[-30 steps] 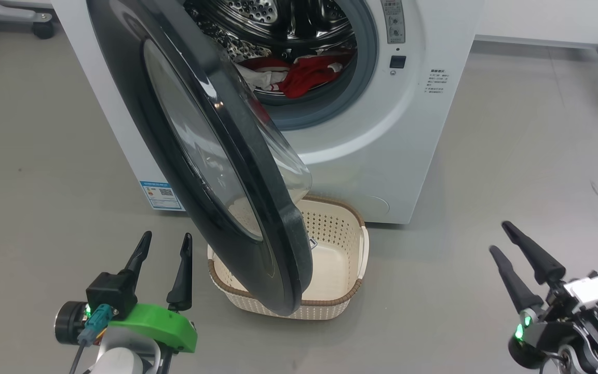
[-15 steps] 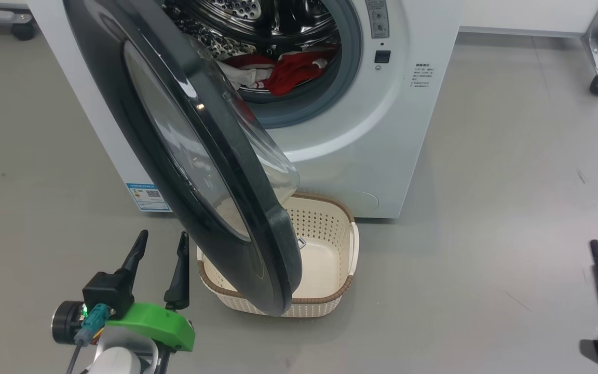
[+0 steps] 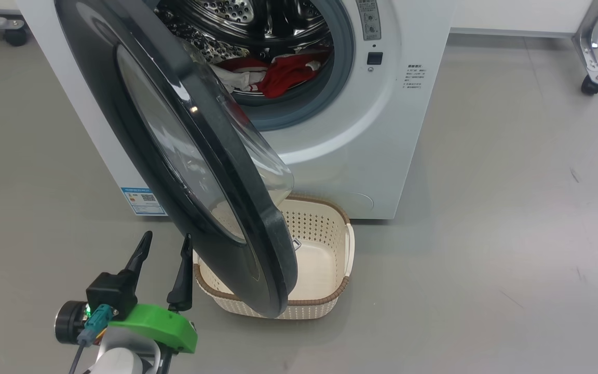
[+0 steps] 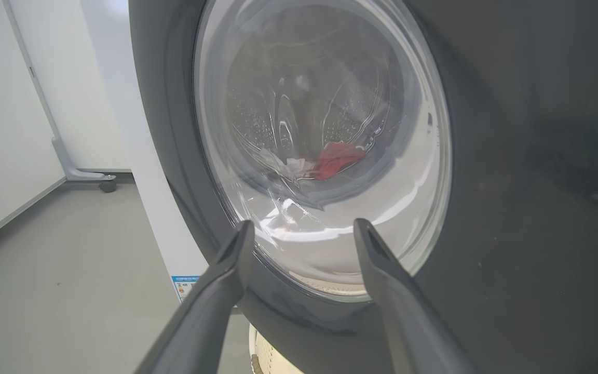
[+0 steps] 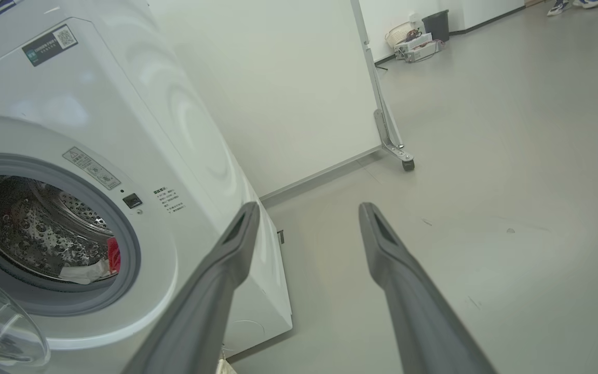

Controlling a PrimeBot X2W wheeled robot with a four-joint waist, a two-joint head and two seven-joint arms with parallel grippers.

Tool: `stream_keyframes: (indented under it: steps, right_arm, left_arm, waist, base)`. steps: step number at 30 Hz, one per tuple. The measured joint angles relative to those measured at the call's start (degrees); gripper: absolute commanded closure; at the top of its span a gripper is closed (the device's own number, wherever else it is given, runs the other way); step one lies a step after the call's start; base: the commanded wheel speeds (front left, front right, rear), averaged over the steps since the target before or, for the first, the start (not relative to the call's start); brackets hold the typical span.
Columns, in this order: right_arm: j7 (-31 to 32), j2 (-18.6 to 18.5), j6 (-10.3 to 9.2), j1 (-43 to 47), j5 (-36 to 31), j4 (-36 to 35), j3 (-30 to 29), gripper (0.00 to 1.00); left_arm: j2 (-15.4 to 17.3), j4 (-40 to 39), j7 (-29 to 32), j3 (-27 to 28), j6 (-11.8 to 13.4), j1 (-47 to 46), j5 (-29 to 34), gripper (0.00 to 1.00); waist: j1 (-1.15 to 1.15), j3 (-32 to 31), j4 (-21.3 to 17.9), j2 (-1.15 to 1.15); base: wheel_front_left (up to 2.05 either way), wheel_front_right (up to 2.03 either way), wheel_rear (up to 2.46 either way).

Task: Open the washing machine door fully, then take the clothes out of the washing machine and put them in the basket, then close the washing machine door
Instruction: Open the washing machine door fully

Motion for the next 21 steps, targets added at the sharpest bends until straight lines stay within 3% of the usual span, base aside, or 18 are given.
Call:
stream_keyframes:
  steps: [3,9,21]
  right_arm:
    - [-3.08,-1.44,-1.91,0.0,-5.87,-0.48,1.12,0.0]
    - [-4.15,-0.47,-4.85,0.16,-12.27,-0.44,5.11,0.0]
    - [-4.16,4.12,-7.89,2.01,-17.97,1.09,10.06,0.0]
  left_arm:
    - [0.0,0.03,0.0,-0.12,-0.01,0.0,-0.01,0.0]
    - [0.0,0.32,0.0,-0.32,-0.02,0.0,0.0,0.0]
    - [0.0,0.96,0.0,-0.49,-0.02,0.21,0.0,0.0]
  waist:
    - [0.0,-0.05,-0.08,0.0]
    - [0.0,-0.27,-0.1,0.0]
    - [0.0,-1.59,-0.05,0.0]
  base:
    - [0.0,0.0,0.0]
    - [0.0,0.0,0.0]
    - [0.0,0.0,0.0]
